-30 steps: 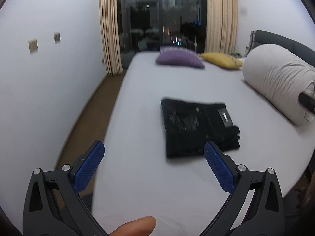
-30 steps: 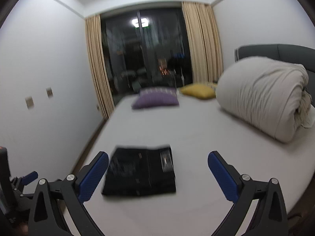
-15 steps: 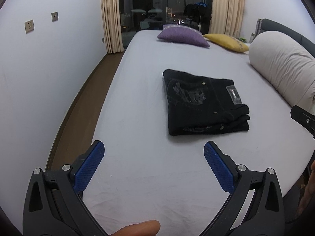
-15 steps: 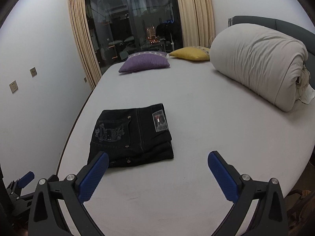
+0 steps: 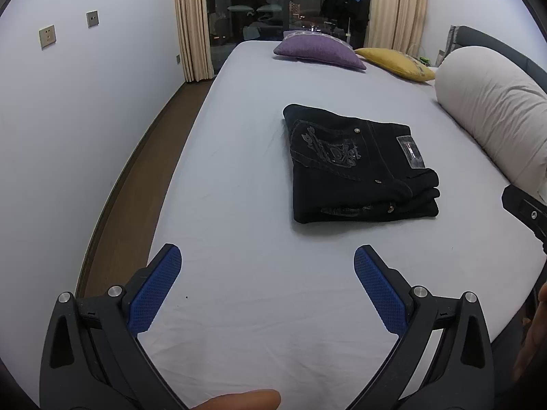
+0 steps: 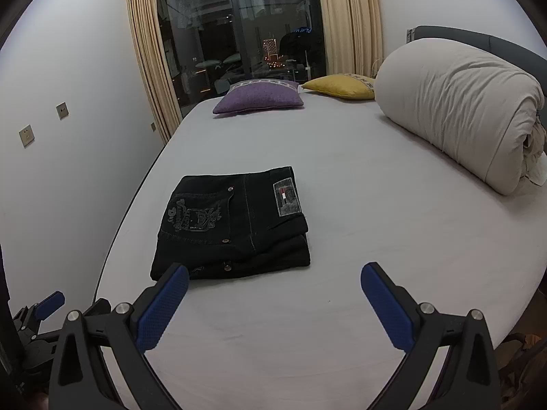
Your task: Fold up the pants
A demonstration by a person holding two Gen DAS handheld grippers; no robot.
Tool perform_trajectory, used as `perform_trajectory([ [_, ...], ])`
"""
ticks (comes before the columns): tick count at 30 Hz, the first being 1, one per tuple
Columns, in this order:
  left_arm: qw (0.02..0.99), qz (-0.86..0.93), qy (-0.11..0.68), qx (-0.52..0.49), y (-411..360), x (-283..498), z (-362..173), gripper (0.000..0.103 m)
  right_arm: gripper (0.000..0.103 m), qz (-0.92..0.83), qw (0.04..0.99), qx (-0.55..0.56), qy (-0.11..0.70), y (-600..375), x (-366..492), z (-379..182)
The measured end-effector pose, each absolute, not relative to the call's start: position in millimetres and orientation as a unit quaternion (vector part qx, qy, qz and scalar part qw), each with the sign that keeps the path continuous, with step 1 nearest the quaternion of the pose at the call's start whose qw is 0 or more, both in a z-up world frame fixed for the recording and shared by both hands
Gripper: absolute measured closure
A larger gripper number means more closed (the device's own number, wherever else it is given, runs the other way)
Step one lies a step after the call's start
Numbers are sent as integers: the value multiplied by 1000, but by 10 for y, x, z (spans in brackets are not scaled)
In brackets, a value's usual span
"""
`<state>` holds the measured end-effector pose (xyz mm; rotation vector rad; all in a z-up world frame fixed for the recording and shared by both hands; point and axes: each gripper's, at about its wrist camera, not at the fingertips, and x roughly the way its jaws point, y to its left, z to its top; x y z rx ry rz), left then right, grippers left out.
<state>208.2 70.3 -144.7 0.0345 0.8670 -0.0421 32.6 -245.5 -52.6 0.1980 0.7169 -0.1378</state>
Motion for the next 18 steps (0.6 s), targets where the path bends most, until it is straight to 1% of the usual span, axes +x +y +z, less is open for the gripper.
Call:
perform_trajectory([
  [18, 905, -21, 424, 16, 686, 2079, -1483, 0, 0, -65, 927, 95, 356, -2408, 329, -538],
])
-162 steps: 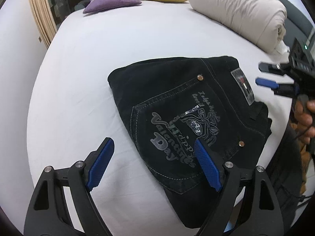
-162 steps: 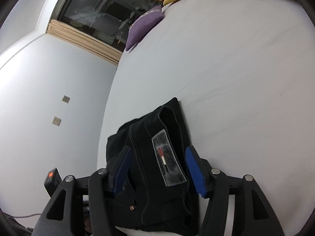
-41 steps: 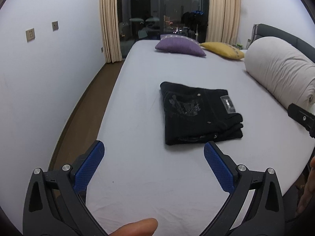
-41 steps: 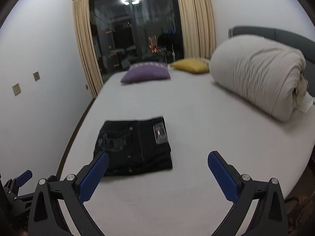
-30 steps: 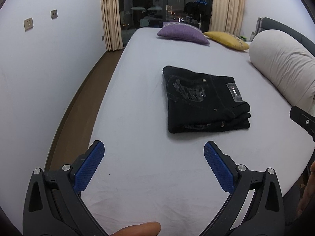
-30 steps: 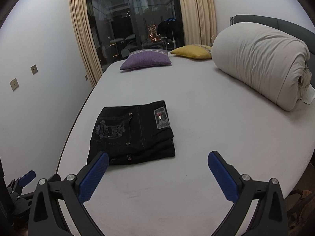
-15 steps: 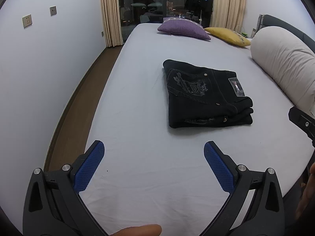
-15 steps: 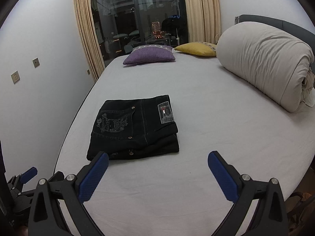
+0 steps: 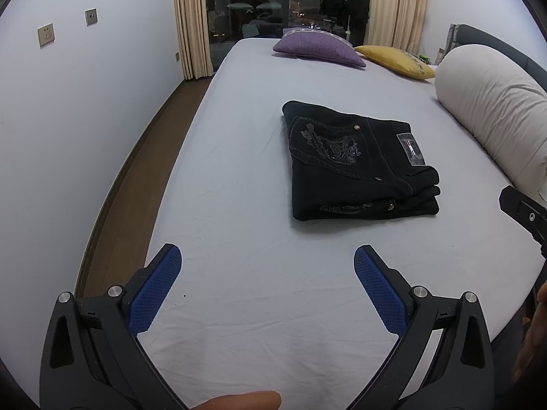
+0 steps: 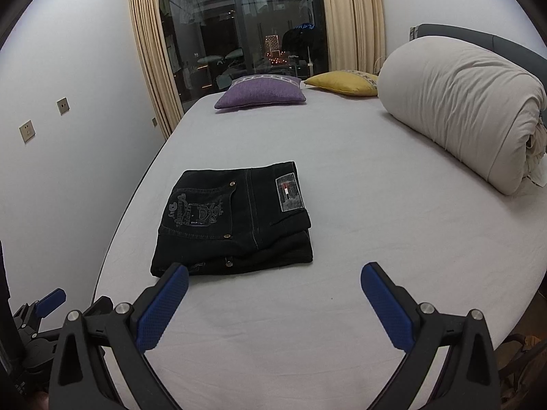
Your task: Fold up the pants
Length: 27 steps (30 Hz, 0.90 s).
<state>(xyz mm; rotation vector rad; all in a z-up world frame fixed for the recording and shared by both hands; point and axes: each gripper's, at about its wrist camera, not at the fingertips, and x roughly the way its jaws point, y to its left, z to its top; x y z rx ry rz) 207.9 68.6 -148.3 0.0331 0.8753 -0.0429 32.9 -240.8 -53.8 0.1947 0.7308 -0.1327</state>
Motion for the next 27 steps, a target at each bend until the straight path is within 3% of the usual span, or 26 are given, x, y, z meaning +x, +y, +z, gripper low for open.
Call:
perform_trajectory([
  [27, 905, -21, 425, 15, 674, 2054, -1499, 0, 0, -64, 927, 95, 357, -2406, 317, -540],
])
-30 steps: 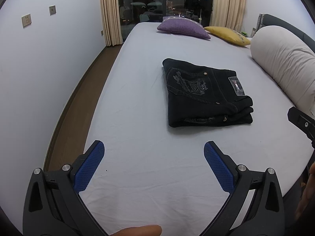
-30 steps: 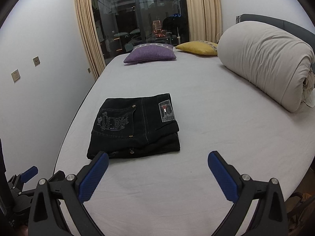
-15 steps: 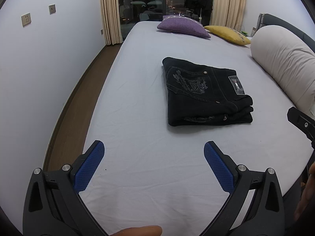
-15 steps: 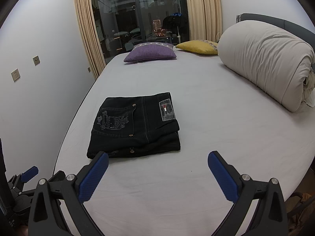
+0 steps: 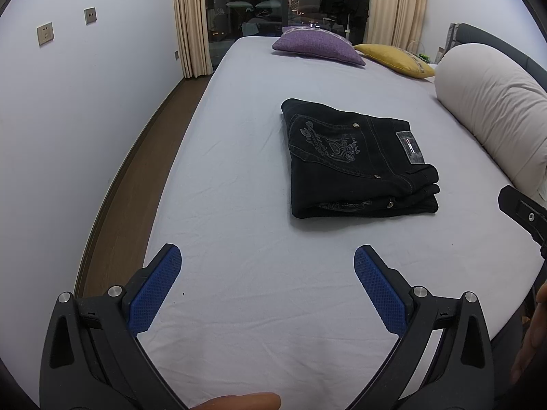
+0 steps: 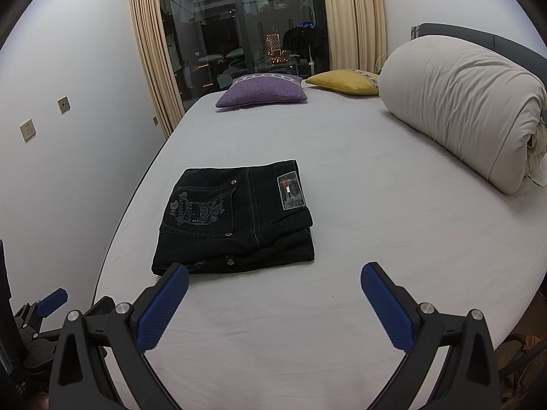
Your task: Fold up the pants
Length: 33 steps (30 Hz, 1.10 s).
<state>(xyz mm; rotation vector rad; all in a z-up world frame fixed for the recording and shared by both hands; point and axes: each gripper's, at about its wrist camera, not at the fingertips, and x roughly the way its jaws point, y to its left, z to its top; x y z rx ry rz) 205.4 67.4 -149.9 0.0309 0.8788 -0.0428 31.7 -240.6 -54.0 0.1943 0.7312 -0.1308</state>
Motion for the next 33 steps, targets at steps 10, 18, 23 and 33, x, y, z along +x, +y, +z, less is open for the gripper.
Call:
perform_trajectory([
  [10, 904, -21, 426, 14, 672, 2048, -1499, 0, 0, -64, 927, 95, 357, -2405, 317, -537],
  [18, 904, -21, 427, 13, 676, 2051, -1497, 0, 0, -64, 927, 94, 357, -2398, 312, -548],
  [23, 904, -23, 427, 14, 637, 2008, -1507, 0, 0, -64, 927, 95, 357, -2405, 316, -544],
  [33, 904, -24, 426, 13, 624, 1975, -1508, 0, 0, -63, 927, 95, 358, -2393, 306, -557],
])
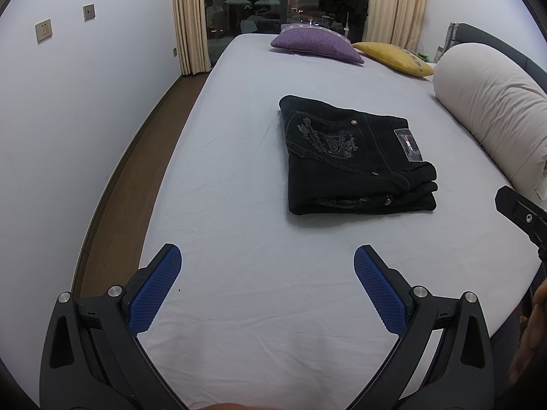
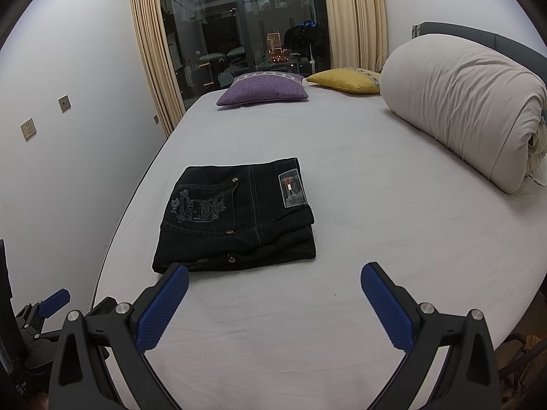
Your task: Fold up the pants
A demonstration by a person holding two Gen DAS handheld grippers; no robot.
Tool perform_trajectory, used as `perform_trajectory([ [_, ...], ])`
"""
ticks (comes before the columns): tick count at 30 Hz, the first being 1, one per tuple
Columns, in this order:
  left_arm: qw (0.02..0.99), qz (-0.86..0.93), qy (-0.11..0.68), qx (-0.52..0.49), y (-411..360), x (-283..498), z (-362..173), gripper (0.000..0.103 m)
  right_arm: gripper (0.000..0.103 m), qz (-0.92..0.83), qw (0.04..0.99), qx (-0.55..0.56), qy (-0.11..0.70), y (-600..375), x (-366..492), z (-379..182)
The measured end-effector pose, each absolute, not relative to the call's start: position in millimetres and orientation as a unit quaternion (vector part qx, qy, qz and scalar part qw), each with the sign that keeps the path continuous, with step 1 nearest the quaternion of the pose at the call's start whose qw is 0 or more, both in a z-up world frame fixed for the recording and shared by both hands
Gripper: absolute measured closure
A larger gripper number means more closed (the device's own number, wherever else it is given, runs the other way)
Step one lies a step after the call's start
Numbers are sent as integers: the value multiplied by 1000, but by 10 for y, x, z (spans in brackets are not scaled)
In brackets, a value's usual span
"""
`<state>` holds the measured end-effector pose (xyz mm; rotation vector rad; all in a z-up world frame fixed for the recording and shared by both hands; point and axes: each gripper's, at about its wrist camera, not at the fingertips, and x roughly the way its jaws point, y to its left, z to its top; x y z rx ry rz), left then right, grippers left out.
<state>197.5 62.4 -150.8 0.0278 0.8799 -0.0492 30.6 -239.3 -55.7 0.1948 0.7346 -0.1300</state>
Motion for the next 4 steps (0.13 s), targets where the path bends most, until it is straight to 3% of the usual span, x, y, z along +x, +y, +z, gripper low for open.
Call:
perform_trajectory([
  [4, 905, -26, 423, 19, 607, 1957, -1496, 0, 0, -63, 926, 96, 359, -2378, 284, -572],
])
